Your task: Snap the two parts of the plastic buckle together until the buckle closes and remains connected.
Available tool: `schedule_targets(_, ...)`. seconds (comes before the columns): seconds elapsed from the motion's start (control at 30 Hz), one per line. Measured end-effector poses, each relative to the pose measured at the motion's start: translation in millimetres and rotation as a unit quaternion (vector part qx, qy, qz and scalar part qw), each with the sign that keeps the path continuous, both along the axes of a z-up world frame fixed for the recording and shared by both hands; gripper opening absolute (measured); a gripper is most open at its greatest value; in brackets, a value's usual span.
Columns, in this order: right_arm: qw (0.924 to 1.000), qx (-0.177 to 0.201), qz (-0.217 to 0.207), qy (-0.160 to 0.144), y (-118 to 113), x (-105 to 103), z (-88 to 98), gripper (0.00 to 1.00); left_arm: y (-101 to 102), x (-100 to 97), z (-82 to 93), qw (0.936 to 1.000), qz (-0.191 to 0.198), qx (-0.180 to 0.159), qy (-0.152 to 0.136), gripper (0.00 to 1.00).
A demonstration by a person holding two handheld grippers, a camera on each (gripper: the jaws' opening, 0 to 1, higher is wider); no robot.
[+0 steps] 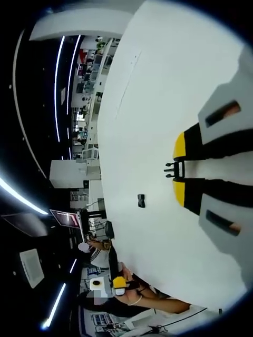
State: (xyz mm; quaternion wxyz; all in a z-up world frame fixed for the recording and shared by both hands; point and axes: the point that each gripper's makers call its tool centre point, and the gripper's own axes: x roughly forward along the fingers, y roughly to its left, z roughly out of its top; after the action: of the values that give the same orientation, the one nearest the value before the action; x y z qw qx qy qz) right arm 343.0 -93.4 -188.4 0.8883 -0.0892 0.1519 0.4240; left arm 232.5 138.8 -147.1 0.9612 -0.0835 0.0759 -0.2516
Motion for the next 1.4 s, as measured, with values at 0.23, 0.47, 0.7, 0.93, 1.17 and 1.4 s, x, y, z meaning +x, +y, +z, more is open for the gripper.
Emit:
schedule_targets(0.23,1.0,-0.002,-0.002,-0.006,0,0,3.6,0.12,-10,13.2,-3.3,0.9999,-0.005,0.0,0.009,0.89)
schedule_targets(0.47,0.9999,0.001,-0.005,-0.013,-1,1,5.9,0.12,-13,23.5,0.8,0.9999,-0.004,0.011,0.001,0.9)
schedule_targets(0.7,0.9999,0.001,-0.006,-0.012,-4,2,3.5,0.12,-19,32.8,-13.4,0.9991,-0.016,0.035,0.019,0.89)
schedule_targets(0.93,0.9999,0.006,-0.006,-0.009,-5,0,3.1,0.12,-25,46.3,-15.5,0.9977,-0.022,0.06,0.023,0.9)
schedule_targets(1.17,0.9997,0.014,-0.005,-0.018,-6,-3,8.9,0.12,-45,58.7,-18.8,0.9942,-0.067,0.081,0.024,0.91)
schedule_targets(1.4,0.9997,0.02,-0.002,-0.014,-5,-5,8.9,0.12,-52,66.7,-20.3,0.9939,-0.077,0.073,0.03,0.9)
